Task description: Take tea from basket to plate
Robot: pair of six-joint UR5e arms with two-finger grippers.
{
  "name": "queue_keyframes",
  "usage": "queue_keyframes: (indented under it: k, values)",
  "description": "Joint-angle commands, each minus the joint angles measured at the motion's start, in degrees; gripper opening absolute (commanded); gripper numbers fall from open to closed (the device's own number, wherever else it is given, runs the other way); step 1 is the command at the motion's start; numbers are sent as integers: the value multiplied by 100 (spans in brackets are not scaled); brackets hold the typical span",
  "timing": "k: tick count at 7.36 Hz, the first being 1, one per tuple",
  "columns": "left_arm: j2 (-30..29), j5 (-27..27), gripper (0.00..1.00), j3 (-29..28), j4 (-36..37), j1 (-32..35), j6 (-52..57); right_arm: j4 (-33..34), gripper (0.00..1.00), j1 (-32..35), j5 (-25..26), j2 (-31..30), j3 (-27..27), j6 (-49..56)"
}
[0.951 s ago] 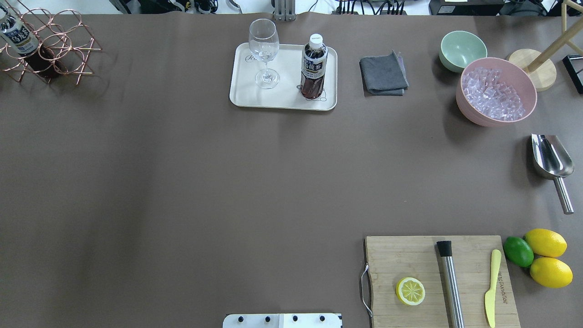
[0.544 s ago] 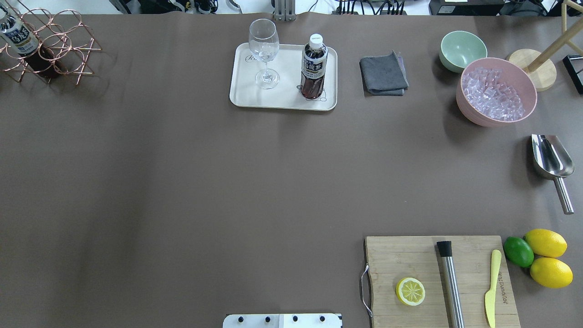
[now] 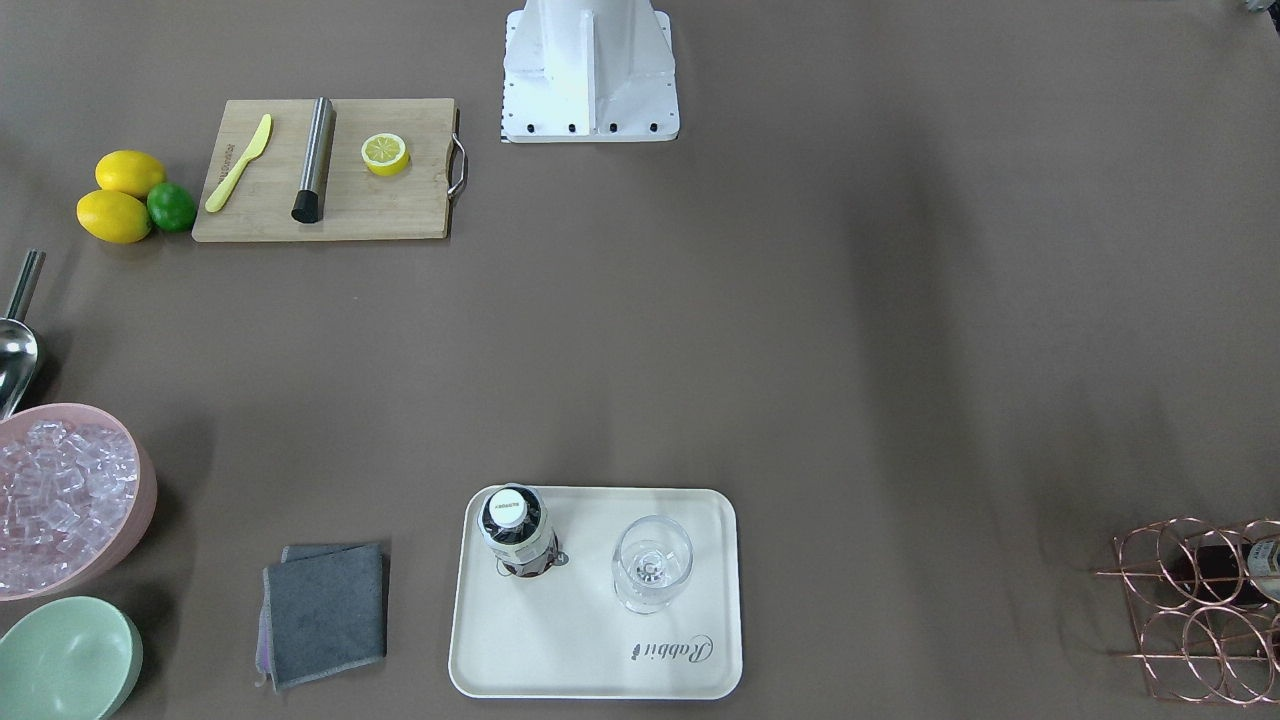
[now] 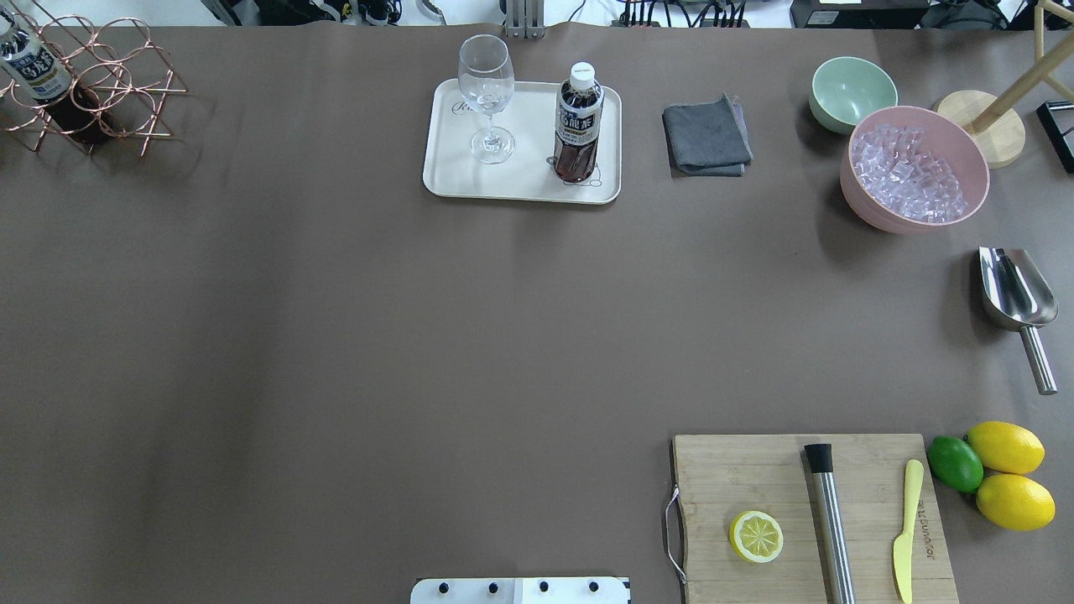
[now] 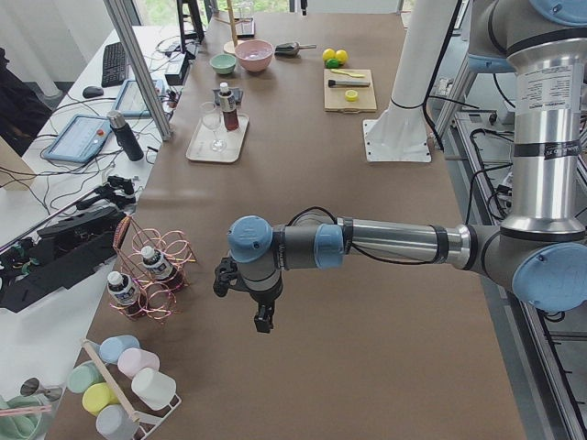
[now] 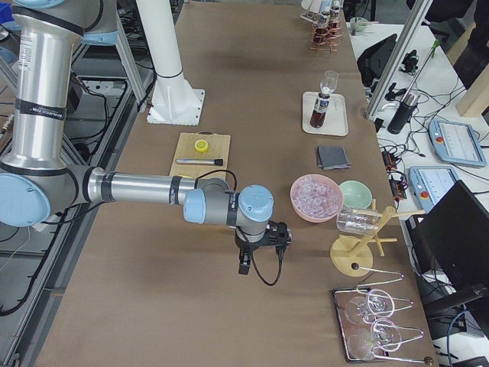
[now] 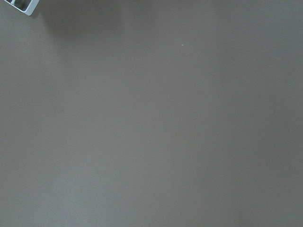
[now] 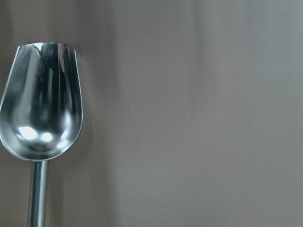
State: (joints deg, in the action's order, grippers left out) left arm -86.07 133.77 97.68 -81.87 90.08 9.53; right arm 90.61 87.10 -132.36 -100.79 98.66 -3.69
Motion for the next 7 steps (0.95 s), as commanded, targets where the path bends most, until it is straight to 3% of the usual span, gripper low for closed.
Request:
queue_keyframes:
  k: [1,7]
  values:
    - [2,0,98,5,4,1,5,0,100,9,-1,-2,4,0]
    - [2,18,98,58,13,18,23,0,100,44,-1,7,30,9]
